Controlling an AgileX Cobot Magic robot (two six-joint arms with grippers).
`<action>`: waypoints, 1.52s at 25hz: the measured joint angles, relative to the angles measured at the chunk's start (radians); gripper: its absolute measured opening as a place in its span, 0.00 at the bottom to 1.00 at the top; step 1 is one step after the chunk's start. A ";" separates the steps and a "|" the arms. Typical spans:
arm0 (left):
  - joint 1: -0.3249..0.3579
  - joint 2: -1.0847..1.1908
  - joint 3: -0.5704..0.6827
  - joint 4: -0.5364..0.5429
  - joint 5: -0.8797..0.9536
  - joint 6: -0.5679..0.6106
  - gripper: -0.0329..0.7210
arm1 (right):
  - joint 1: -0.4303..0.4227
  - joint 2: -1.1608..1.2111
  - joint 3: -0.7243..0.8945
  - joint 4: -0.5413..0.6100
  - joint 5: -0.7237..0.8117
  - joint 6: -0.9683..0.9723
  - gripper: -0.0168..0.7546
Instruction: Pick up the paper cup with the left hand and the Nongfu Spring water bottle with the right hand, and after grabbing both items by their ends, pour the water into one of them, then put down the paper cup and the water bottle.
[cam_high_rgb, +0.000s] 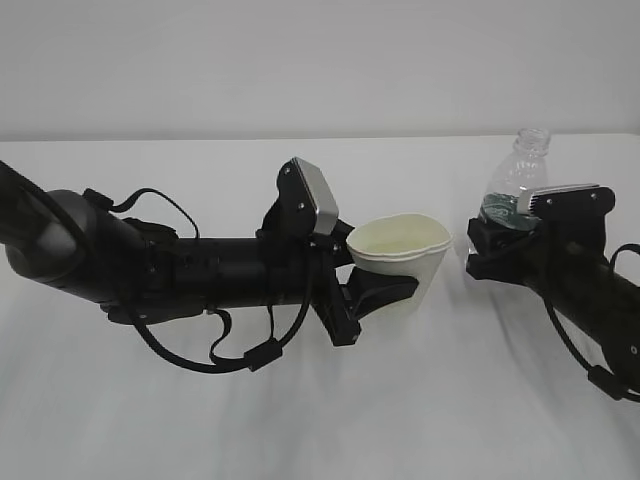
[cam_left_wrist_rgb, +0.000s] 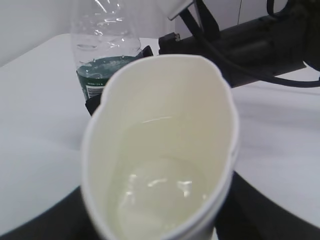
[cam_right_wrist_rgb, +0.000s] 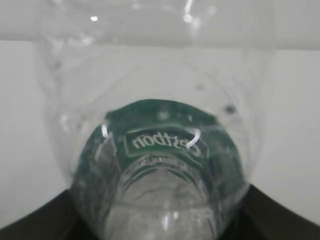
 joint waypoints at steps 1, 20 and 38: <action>0.000 0.000 0.000 0.000 0.000 0.000 0.57 | 0.000 0.000 0.002 -0.002 0.000 0.000 0.57; 0.000 0.000 0.000 0.000 0.000 0.000 0.57 | 0.000 0.000 0.033 -0.008 0.000 0.000 0.57; 0.000 0.000 0.000 0.000 0.000 0.000 0.57 | 0.000 0.000 0.041 -0.008 0.000 0.000 0.58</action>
